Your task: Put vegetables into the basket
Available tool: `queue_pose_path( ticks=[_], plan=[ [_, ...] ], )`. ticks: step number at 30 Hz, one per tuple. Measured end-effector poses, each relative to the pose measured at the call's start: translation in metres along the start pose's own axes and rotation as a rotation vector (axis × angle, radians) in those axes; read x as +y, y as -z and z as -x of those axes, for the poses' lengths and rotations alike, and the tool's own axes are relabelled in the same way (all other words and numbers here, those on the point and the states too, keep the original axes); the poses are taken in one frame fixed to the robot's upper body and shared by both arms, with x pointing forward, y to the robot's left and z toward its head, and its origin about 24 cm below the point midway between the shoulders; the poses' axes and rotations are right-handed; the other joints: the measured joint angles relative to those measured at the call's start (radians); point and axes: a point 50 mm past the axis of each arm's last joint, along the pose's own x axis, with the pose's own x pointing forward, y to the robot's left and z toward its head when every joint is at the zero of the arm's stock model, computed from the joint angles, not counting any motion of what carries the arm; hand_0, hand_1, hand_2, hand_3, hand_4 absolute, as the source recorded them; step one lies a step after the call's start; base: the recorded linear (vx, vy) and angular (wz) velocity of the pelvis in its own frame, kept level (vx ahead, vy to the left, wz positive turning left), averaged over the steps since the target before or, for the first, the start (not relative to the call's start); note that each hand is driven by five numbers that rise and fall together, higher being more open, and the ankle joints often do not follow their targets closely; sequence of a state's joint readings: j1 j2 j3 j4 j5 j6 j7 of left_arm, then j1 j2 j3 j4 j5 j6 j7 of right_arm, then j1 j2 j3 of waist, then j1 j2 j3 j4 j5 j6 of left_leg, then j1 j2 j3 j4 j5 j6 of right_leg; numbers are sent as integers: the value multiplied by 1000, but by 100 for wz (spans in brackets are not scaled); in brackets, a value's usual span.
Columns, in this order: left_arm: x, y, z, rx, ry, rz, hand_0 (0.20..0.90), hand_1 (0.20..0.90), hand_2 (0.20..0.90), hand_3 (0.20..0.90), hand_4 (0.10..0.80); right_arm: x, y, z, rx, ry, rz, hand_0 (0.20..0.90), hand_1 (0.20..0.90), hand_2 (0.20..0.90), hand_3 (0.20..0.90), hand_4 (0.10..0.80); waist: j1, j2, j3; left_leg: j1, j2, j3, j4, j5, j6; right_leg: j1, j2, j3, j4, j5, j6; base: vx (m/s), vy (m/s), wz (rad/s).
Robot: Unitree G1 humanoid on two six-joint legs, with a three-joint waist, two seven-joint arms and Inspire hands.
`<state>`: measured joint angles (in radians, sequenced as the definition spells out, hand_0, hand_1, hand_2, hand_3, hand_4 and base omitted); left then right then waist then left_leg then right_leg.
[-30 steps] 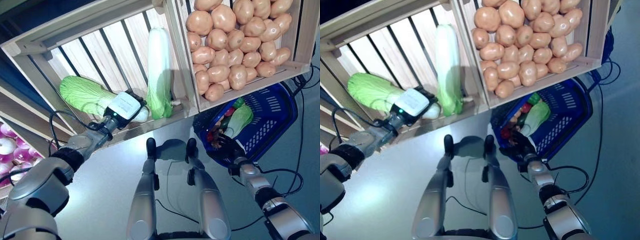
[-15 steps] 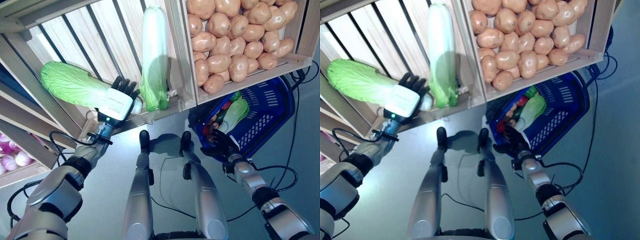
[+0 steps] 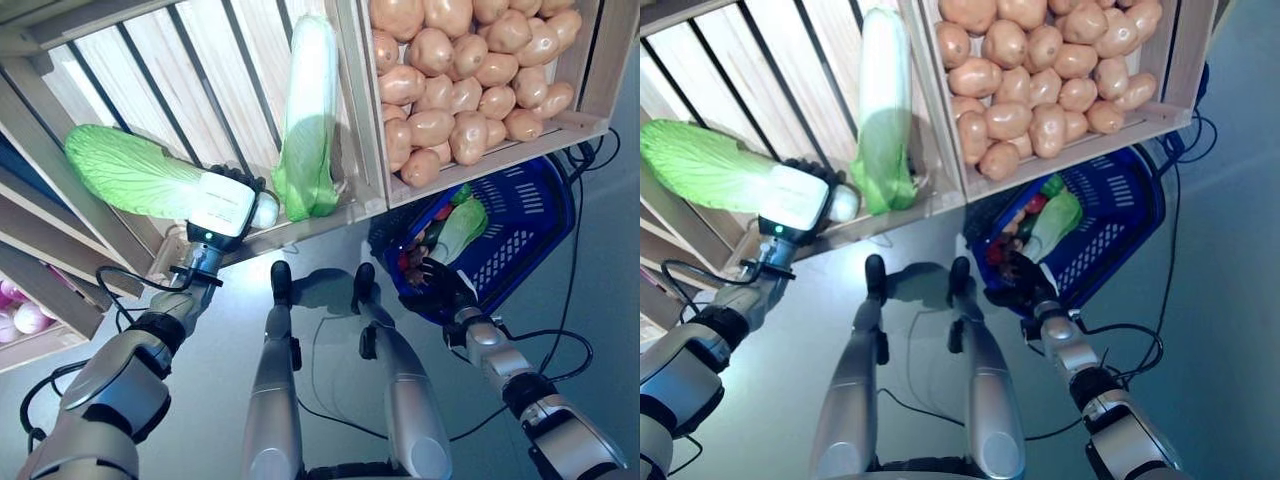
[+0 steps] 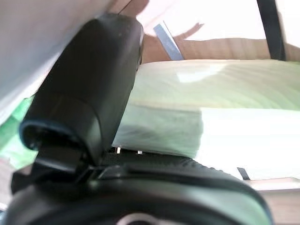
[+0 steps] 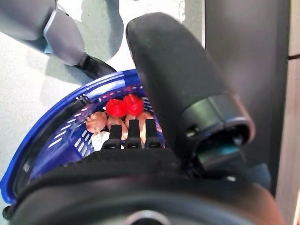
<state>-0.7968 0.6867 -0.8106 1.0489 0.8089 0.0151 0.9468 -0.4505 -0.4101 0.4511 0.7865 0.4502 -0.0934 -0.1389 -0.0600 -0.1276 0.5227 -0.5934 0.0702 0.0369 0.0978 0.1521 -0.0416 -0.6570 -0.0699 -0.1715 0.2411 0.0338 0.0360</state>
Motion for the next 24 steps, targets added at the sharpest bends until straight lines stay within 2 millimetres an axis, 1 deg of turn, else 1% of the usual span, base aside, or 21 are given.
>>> queue_pose_path(
  ticks=[2,4,5,8,10,11,13,15,16,17,18,19,20,21,22,24],
  plan=[
    [-3,2,4,32,17,16,300,300,300,300,400,6,4,1,8,-11,-13,900,900,900,900,800,-13,-15,0,40,0,2,-7,-3,0,41,0,-2,-12,0,0,64,52,-2],
    [-4,-1,5,42,15,60,300,300,300,300,400,6,10,4,25,-9,-15,900,900,900,900,800,-11,-16,0,78,-2,6,-13,-7,0,75,-1,-1,-13,-1,-2,67,44,-5],
    [-4,-2,7,54,7,101,300,300,300,300,400,7,13,5,33,-11,-19,900,900,900,900,800,-8,-16,0,110,-2,10,-23,-7,1,100,-2,1,-14,-1,-5,69,33,-9],
    [-4,-7,21,127,-49,254,300,300,300,300,400,11,24,13,51,-20,-37,900,900,900,900,800,-4,-13,1,204,-2,18,-49,-9,0,180,-3,1,-17,-15,-2,102,21,-7],
    [0,-11,29,191,-103,380,300,300,300,300,400,10,32,20,49,-17,-62,900,900,900,900,800,-1,-5,0,248,0,18,-62,-9,-1,219,-2,-1,-20,-23,-1,137,8,1],
    [2,-17,32,214,-128,447,300,300,300,300,400,8,36,25,44,-5,-84,900,900,900,900,800,5,8,0,262,0,15,-64,-16,-6,234,-3,-3,-20,-26,-1,149,21,0],
    [5,-27,36,293,-171,594,300,300,300,300,400,4,42,33,44,13,-118,900,900,900,900,800,22,30,0,285,0,20,-72,-18,-5,251,-5,-3,-21,-27,-1,133,22,-4],
    [9,-46,49,432,-202,842,300,300,300,300,400,0,48,44,46,37,-179,900,900,900,900,800,29,76,-2,314,0,17,-81,-21,-1,285,-8,-8,-33,-30,1,147,-22,3],
    [12,-59,57,503,-194,1013,300,300,300,300,400,-3,51,50,40,54,-211,900,900,900,900,800,36,106,-3,336,1,14,-93,-21,1,307,-8,-11,-41,-31,4,142,-54,8],
    [16,-67,65,560,-176,1160,300,300,300,300,400,-5,54,57,34,66,-234,900,900,900,900,800,42,134,-8,355,2,4,-106,-19,-3,332,-8,-27,-59,-29,5,177,-62,16],
    [17,-72,76,582,-138,1252,300,300,300,300,400,-6,56,65,30,73,-249,900,900,900,900,800,49,159,-21,366,4,-6,-112,-19,-3,351,-6,-37,-75,-30,5,181,-46,16],
    [18,-73,81,590,-125,1287,300,300,300,300,400,-6,57,68,28,73,-253,900,900,900,900,800,52,168,-27,369,5,-8,-113,-20,-3,358,-4,-39,-81,-30,5,212,-31,14],
    [23,-70,90,595,-95,1389,300,300,300,300,400,-8,54,74,3,78,-271,900,900,900,900,800,68,185,-31,394,8,-10,-120,-27,0,387,-2,-46,-93,-30,5,156,-13,8],
    [26,-69,93,596,-83,1439,300,300,300,300,400,-9,55,77,-2,85,-279,900,900,900,900,800,73,194,-37,404,9,-12,-125,-25,-3,400,0,-51,-102,-29,7,152,-14,18],
    [30,-68,94,593,-59,1538,300,300,300,300,400,-15,54,83,-14,102,-286,900,900,900,900,800,78,211,-49,421,8,-24,-133,-22,0,429,0,-62,-120,-29,9,123,-16,24],
    [31,-66,100,609,-5,1720,300,300,300,300,400,-20,51,85,-33,115,-311,900,900,900,900,800,86,222,-76,451,4,-30,-144,-26,5,466,-2,-64,-141,-32,18,142,-5,18]
  ],
)
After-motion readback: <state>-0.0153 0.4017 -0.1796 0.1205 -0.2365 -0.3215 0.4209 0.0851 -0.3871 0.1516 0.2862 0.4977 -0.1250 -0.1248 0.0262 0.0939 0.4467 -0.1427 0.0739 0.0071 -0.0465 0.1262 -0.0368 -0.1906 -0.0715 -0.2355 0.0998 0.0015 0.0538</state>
